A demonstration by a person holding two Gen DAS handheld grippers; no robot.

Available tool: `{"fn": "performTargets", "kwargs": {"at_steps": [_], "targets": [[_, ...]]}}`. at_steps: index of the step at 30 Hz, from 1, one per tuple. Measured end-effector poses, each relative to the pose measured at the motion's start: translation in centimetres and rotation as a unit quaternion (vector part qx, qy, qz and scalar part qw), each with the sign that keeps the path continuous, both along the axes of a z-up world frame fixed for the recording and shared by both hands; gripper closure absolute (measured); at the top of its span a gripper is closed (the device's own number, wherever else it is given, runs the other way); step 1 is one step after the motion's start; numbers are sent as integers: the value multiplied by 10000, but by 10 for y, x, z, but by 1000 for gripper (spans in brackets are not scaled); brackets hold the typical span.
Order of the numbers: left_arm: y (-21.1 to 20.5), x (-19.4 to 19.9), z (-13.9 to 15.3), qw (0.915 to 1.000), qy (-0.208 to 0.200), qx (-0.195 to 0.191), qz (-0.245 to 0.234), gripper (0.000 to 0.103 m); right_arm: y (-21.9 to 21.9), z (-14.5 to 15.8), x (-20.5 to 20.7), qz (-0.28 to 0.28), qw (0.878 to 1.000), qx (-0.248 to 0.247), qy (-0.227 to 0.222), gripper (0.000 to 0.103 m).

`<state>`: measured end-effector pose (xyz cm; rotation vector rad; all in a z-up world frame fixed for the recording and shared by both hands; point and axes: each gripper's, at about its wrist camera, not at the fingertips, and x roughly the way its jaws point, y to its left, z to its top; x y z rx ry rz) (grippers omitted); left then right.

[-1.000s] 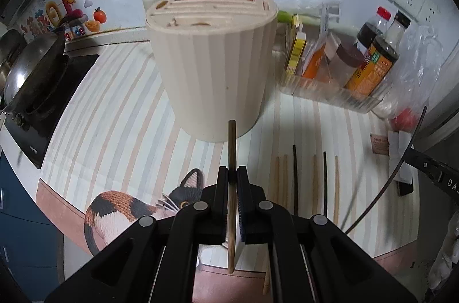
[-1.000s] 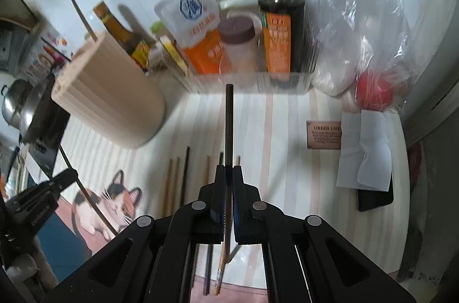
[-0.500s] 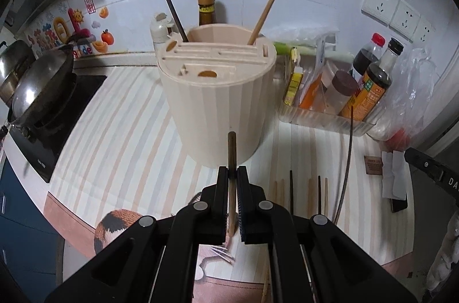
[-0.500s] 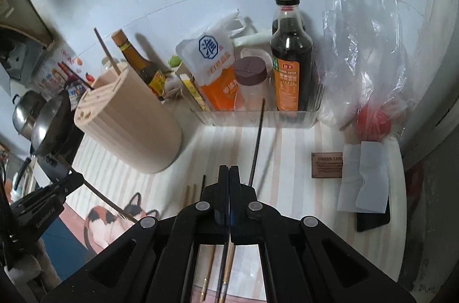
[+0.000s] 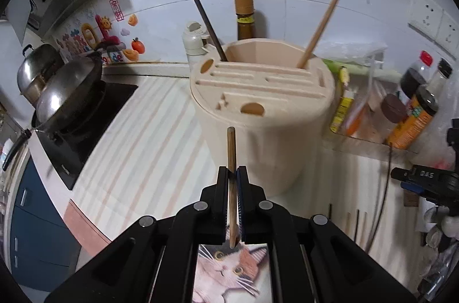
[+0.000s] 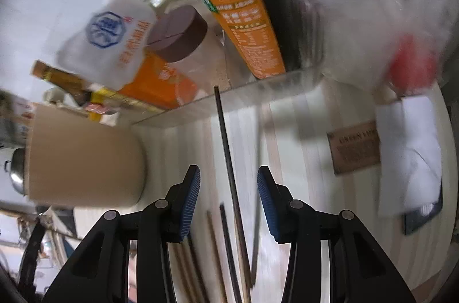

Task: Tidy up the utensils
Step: 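Lift both held chopsticks up over the beige chopstick holder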

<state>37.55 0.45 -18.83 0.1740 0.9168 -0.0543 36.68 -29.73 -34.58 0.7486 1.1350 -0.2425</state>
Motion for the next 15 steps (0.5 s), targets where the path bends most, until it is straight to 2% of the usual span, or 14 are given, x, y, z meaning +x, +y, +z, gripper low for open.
{"fn": "performTargets", "kwargs": {"at_steps": [2, 3, 6, 9, 15], "targets": [[2, 5, -2, 10000, -7, 48, 55, 100, 2, -11, 15, 63, 9998, -65, 160, 78], [2, 6, -2, 10000, -8, 59, 73, 100, 4, -18, 22, 112, 9995, -97, 280, 96], [6, 9, -2, 9999, 10, 47, 114, 100, 8, -18, 27, 192, 9990, -338, 214, 97], [10, 7, 0, 9999, 17, 8, 145, 100, 13, -2, 19, 282, 9982, -526, -53, 98], [23, -6, 18, 9996, 9, -224, 151, 100, 24, 58, -16, 355, 9925, -730, -918, 98]]}}
